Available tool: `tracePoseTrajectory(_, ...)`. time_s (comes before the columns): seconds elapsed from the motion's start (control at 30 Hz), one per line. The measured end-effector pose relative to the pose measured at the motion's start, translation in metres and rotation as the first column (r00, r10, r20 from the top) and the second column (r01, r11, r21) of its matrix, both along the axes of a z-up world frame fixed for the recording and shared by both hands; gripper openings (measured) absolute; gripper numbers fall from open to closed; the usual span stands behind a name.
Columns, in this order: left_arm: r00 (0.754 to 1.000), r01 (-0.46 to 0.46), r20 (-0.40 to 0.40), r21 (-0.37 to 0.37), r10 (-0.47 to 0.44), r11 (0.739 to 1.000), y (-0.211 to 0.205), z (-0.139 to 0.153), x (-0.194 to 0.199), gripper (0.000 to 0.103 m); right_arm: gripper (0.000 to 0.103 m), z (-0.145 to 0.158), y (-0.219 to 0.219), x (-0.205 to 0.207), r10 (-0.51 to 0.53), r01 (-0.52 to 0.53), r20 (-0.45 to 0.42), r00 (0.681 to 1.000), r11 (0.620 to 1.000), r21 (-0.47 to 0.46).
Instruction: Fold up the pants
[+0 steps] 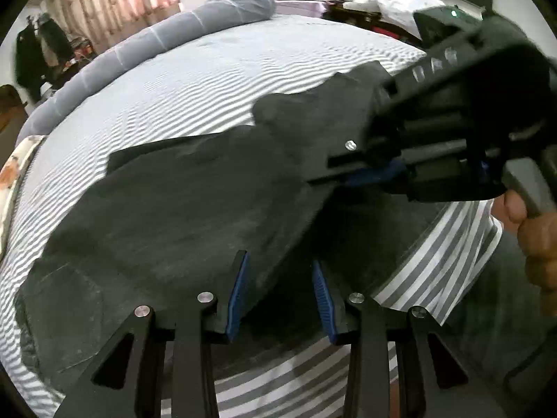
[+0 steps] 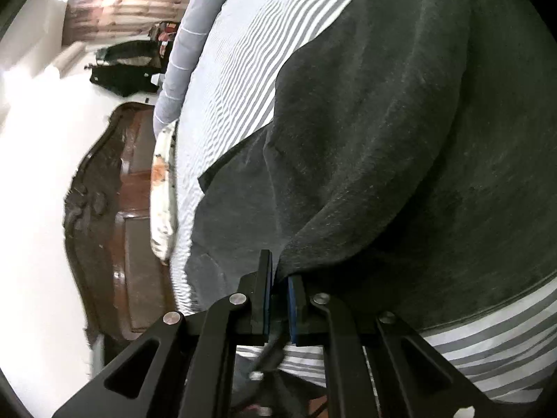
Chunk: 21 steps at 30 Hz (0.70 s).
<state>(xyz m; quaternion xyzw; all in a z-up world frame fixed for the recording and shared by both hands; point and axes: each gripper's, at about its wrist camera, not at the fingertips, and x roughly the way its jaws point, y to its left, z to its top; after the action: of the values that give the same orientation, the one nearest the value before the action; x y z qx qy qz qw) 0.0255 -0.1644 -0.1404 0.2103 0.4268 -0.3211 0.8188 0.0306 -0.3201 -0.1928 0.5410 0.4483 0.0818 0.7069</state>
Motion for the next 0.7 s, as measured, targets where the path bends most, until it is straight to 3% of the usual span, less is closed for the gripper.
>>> tracePoseTrajectory(0.1,1.000,-0.001,-0.014,-0.018,0.001,1.000,-0.006,-0.006,0.006,0.033,0.009,-0.002,-0.002,0.001,0.003,-0.003,0.008,1.000,0.999,0.042)
tracePoseTrajectory(0.17,1.000,-0.003,-0.015,-0.003,0.003,1.000,-0.009,-0.010,0.011,0.007,0.009,-0.002,-0.003,0.001,0.003,-0.003,0.016,1.000,0.999,0.045)
tracePoseTrajectory(0.4,1.000,-0.024,-0.006,-0.027,0.024,0.999,-0.012,-0.005,0.019,0.002,0.010,-0.010,-0.010,0.004,-0.055,0.052,0.064,0.996,0.998,0.043)
tracePoseTrajectory(0.53,0.999,-0.033,-0.016,-0.058,0.033,0.998,-0.008,0.002,0.023,0.002,0.011,-0.016,-0.034,0.011,-0.134,0.130,0.064,0.989,0.989,0.073)
tracePoseTrajectory(0.6,0.999,-0.049,-0.023,-0.071,0.048,0.996,-0.003,0.005,0.025,0.002,0.014,-0.014,-0.053,0.010,-0.201,0.200,0.061,0.978,0.979,0.028)
tracePoseTrajectory(0.7,0.999,-0.045,-0.028,-0.084,0.043,0.995,0.002,0.008,0.020,0.002,0.014,-0.019,-0.080,0.011,-0.267,0.261,0.069,0.961,0.961,0.088)
